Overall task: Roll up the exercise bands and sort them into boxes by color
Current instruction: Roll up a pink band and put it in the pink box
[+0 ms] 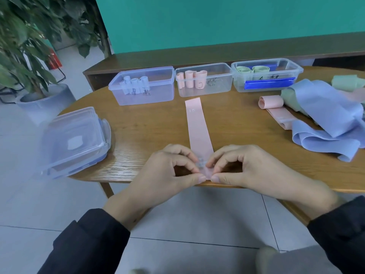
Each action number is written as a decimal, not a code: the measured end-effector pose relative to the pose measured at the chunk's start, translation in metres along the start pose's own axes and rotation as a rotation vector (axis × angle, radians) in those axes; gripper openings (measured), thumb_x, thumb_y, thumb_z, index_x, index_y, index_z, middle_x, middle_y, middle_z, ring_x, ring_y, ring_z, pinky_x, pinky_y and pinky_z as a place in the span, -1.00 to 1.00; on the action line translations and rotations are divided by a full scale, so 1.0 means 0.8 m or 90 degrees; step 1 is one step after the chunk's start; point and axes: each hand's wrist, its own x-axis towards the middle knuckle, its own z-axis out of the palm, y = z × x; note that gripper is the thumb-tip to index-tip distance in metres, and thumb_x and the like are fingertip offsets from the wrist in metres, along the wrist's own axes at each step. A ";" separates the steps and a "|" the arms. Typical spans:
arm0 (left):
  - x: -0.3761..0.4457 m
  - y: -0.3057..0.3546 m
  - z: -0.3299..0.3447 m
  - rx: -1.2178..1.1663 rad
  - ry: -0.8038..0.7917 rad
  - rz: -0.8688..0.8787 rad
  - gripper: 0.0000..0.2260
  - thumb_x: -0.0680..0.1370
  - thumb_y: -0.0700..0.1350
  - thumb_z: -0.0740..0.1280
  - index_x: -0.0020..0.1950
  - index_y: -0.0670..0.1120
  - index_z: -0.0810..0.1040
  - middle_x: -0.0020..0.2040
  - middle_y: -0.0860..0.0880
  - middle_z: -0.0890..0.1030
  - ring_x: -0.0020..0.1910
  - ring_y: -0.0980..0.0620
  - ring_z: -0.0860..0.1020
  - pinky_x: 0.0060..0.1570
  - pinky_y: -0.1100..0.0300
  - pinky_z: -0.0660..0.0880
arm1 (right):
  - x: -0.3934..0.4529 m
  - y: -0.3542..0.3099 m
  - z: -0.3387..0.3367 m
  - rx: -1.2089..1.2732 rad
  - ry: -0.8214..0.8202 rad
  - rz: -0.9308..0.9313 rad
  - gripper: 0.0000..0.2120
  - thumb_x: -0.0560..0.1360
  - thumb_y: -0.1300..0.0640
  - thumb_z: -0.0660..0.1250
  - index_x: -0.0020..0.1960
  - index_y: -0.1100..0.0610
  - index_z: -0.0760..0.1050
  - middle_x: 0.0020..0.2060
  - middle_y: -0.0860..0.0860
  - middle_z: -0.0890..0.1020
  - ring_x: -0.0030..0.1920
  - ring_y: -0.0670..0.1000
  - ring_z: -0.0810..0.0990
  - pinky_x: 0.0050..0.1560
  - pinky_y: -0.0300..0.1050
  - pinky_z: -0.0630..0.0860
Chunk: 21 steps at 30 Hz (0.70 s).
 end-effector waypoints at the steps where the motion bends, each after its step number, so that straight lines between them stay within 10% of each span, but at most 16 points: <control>1: 0.000 0.000 -0.001 0.012 -0.002 -0.001 -0.94 0.44 -0.02 0.58 -0.18 0.06 0.74 0.02 0.19 0.61 0.13 0.19 0.55 0.05 0.46 0.33 | 0.001 -0.001 0.000 -0.001 -0.003 0.003 -0.94 0.44 0.14 0.56 -0.16 0.11 0.71 0.01 -0.21 0.67 0.06 -0.13 0.65 0.11 -0.33 0.47; 21: -0.003 -0.007 0.006 0.118 0.017 0.113 -0.93 0.53 -0.14 0.50 -0.10 0.03 0.69 -0.16 0.14 0.59 -0.06 0.12 0.51 -0.09 0.47 0.31 | -0.005 0.005 -0.005 -0.139 -0.052 -0.067 -0.89 0.58 0.10 0.40 0.06 -0.05 0.67 0.20 -0.22 0.56 0.24 -0.18 0.54 0.22 -0.35 0.38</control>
